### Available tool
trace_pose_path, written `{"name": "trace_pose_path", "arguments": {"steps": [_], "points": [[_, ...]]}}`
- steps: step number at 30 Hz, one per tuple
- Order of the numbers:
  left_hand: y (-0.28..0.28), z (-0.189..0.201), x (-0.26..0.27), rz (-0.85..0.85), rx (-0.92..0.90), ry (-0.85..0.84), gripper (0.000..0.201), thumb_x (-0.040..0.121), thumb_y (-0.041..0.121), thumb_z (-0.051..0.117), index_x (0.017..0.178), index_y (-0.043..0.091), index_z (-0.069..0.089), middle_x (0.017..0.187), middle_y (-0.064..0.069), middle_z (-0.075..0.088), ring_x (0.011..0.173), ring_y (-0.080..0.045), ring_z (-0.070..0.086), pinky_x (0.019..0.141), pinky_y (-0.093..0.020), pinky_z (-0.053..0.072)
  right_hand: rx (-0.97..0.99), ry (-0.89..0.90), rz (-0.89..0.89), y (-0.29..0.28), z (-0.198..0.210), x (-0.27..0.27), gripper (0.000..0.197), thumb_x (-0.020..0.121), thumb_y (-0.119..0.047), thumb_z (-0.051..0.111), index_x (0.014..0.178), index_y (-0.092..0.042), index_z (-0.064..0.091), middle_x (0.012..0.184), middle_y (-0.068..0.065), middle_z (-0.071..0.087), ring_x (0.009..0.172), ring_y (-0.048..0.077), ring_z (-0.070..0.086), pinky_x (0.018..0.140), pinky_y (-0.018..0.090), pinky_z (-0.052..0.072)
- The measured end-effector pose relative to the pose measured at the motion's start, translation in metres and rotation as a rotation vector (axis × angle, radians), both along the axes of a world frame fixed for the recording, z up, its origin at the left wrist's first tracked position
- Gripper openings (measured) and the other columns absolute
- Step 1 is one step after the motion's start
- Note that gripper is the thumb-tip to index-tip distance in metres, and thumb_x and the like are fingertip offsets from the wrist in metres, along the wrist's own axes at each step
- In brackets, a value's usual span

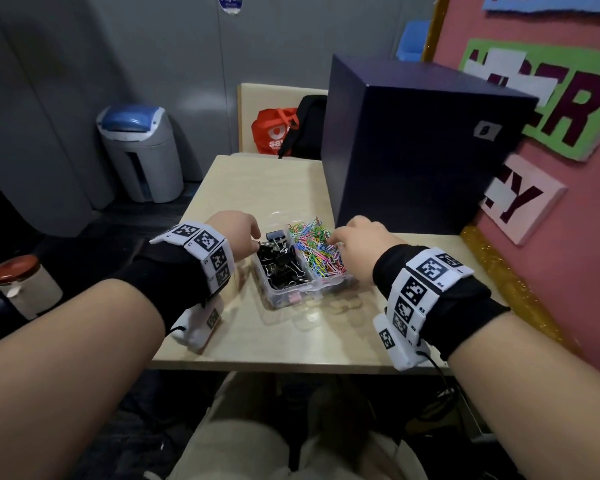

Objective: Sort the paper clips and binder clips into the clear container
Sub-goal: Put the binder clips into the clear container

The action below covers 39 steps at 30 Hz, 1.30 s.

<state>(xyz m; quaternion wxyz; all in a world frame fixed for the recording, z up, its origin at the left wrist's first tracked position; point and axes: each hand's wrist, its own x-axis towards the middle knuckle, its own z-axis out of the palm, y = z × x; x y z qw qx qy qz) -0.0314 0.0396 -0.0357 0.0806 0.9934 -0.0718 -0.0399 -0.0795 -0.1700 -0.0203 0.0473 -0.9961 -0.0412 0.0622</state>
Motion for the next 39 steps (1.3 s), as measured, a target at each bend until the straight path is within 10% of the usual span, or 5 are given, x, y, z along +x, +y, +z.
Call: {"name": "trace_pose_path", "arguments": {"steps": [9, 20, 27, 39], "points": [[-0.005, 0.006, 0.031, -0.059, -0.03, 0.069, 0.027, 0.092, 0.025, 0.06, 0.118, 0.021, 0.064, 0.114, 0.002, 0.066, 0.107, -0.019, 0.06, 0.085, -0.026, 0.043, -0.065, 0.184, 0.183, 0.013, -0.02, 0.033, 0.045, 0.097, -0.049, 0.03, 0.142, -0.053, 0.026, 0.159, 0.001, 0.007, 0.142, 0.037, 0.018, 0.114, 0.051, 0.026], [-0.006, 0.015, 0.044, 0.041, -0.144, 0.265, 0.041, 0.089, 0.024, 0.063, 0.127, 0.024, 0.049, 0.103, 0.004, 0.066, 0.098, -0.019, 0.061, 0.086, -0.031, 0.049, 0.099, 0.179, 0.035, -0.014, 0.016, 0.036, 0.041, 0.098, -0.036, 0.038, 0.138, -0.032, 0.047, 0.152, -0.003, 0.029, 0.137, 0.024, 0.03, 0.112, 0.04, 0.032], [-0.009, 0.021, 0.034, 0.135, -0.144, 0.323, 0.053, 0.092, 0.029, 0.058, 0.138, 0.017, 0.034, 0.103, -0.007, 0.069, 0.097, -0.028, 0.064, 0.076, -0.033, 0.048, -0.013, 0.51, -0.004, -0.013, 0.019, 0.028, 0.069, 0.094, -0.062, 0.031, 0.153, -0.032, 0.011, 0.16, 0.001, -0.017, 0.149, 0.029, -0.008, 0.119, 0.046, 0.006], [-0.011, 0.025, 0.016, 0.059, 0.02, 0.523, 0.037, 0.099, 0.043, 0.043, 0.116, 0.014, 0.06, 0.11, -0.006, 0.067, 0.105, -0.024, 0.061, 0.085, -0.031, 0.046, 0.068, 0.364, -0.079, -0.014, 0.031, 0.04, 0.041, 0.095, -0.044, 0.044, 0.132, -0.028, 0.051, 0.151, 0.003, 0.029, 0.138, 0.026, 0.026, 0.112, 0.042, 0.029]]}}
